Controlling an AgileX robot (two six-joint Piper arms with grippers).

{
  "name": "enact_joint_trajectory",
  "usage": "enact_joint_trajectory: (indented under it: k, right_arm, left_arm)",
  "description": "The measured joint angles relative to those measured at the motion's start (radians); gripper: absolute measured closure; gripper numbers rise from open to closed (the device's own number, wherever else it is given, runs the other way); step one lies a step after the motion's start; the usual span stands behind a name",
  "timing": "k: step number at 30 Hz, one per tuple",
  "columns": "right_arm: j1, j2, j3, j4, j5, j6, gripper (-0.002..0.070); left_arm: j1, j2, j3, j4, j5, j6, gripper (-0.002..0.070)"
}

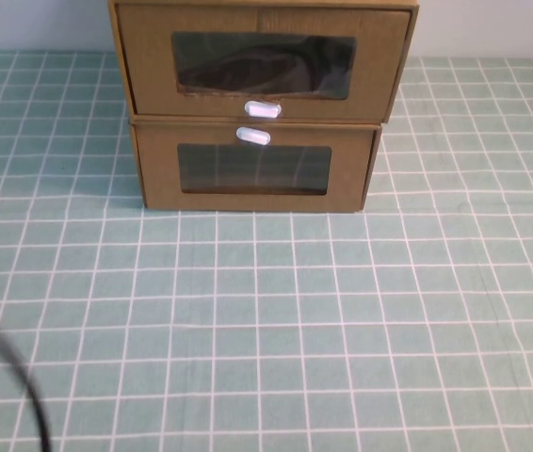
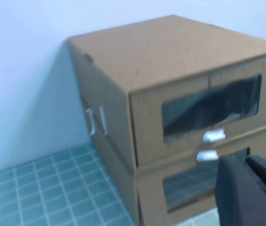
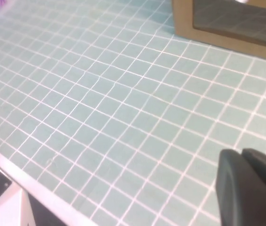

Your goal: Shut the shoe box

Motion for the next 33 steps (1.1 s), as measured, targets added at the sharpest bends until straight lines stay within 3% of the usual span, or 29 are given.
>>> enact_joint_trajectory:
  k: [6, 12, 23, 33]
  right_arm:
    - [0.0, -0.305, 0.222, -0.006, -0.052, 0.033, 0.0687]
    - [0.0, -0.526, 0.455, 0.003, -0.264, 0.033, 0.0687]
    - [0.0, -0.527, 0.902, -0.003, -0.864, 0.017, 0.0687]
    - [0.0, -0.526, 0.982, -0.003, -0.914, 0.01, 0.0687]
  left_arm:
    - [0.0, -0.334, 0.32, -0.014, -0.1, 0.002, 0.068]
    - [0.0, -0.601, 0.544, -0.019, -0.176, 0.007, 0.068]
    - [0.0, -0.624, 0.758, -0.021, -0.156, 0.007, 0.068]
    - [0.0, -0.624, 0.758, -0.021, -0.123, 0.007, 0.068]
